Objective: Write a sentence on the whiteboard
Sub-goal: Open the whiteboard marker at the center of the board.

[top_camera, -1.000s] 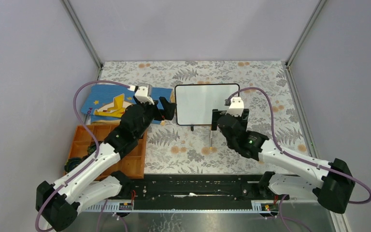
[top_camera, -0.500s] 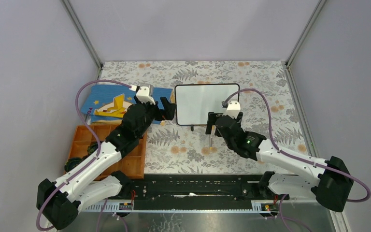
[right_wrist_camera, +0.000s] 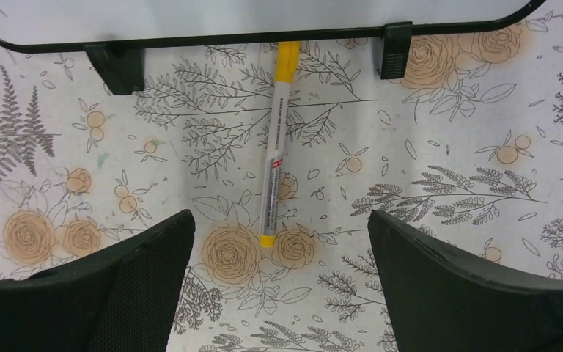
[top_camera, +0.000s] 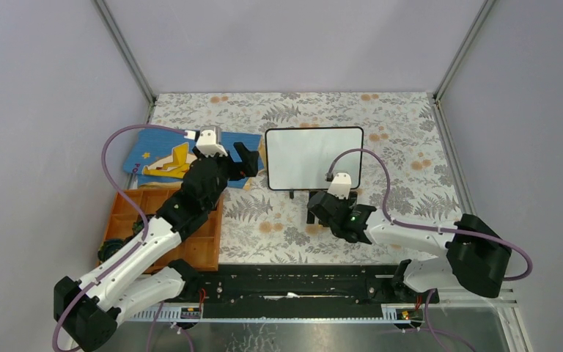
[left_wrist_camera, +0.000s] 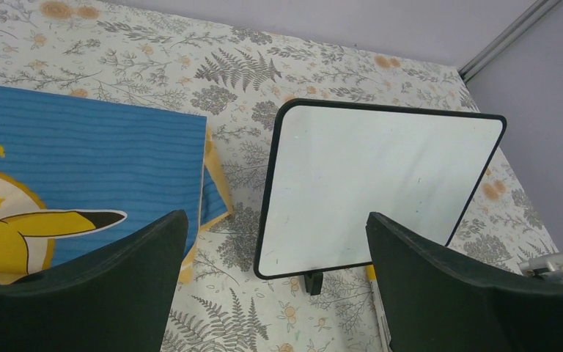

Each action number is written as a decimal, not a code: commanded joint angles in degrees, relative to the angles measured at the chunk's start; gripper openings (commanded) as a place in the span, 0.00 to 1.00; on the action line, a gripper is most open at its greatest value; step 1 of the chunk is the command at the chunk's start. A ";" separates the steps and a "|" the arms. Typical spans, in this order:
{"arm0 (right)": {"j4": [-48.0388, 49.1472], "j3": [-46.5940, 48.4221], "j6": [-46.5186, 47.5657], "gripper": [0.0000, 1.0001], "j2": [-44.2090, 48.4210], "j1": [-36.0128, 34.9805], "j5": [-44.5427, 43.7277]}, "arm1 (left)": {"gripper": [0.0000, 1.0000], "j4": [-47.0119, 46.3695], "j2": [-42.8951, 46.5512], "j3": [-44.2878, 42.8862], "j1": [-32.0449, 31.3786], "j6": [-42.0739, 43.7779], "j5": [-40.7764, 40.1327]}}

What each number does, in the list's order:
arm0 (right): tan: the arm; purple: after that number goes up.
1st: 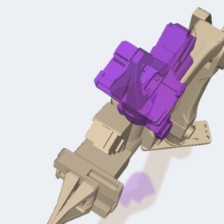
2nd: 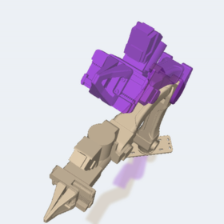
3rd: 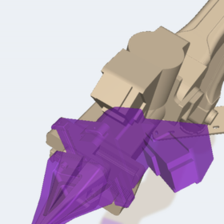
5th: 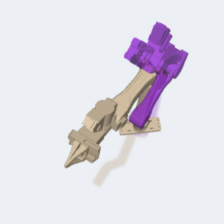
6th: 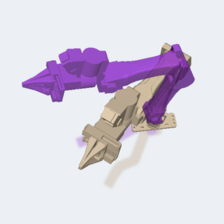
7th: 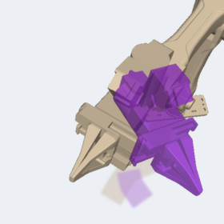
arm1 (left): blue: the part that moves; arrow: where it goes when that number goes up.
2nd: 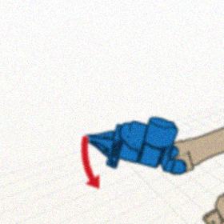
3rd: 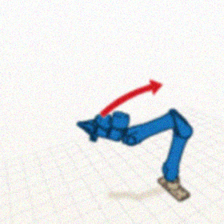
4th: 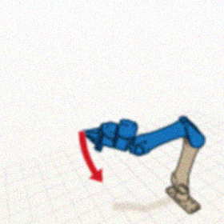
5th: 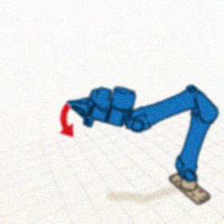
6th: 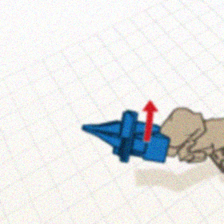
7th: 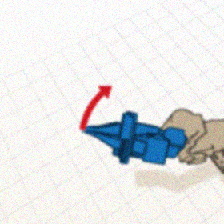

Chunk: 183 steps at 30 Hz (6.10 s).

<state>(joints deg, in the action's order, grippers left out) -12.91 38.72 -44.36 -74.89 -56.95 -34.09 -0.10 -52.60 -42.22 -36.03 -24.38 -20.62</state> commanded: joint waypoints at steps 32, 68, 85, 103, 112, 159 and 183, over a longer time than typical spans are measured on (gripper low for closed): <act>6.01 4.97 2.58 0.32 -14.88 6.77 7.29 | 0.99 -1.66 1.30 -0.92 -0.40 0.22 2.83; -7.92 6.40 9.86 0.43 -10.20 6.79 16.27 | 0.99 -1.51 1.85 -1.12 -0.43 0.04 4.79; -6.23 3.82 12.84 0.28 -14.36 8.43 17.89 | 0.99 -0.90 1.71 -1.51 -0.40 0.39 4.55; -9.16 4.84 24.33 0.00 12.92 8.12 28.28 | 0.99 -4.18 6.74 0.36 -0.40 1.88 2.60; 13.50 1.37 27.80 0.00 27.15 8.08 42.80 | 0.99 -19.16 13.54 7.14 -0.44 2.21 26.75; 36.64 0.88 24.92 0.00 26.21 7.88 49.59 | 0.33 -28.38 -6.68 -3.53 -0.62 -21.93 58.83; 45.49 1.03 9.67 0.53 22.05 7.87 52.88 | 0.00 -36.84 -1.59 1.73 -0.62 -27.84 54.72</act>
<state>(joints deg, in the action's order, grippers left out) 26.85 37.34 -31.42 -51.94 -49.08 15.73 -30.55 -55.42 -41.32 -36.34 -49.69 34.33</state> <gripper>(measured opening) 0.559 0.158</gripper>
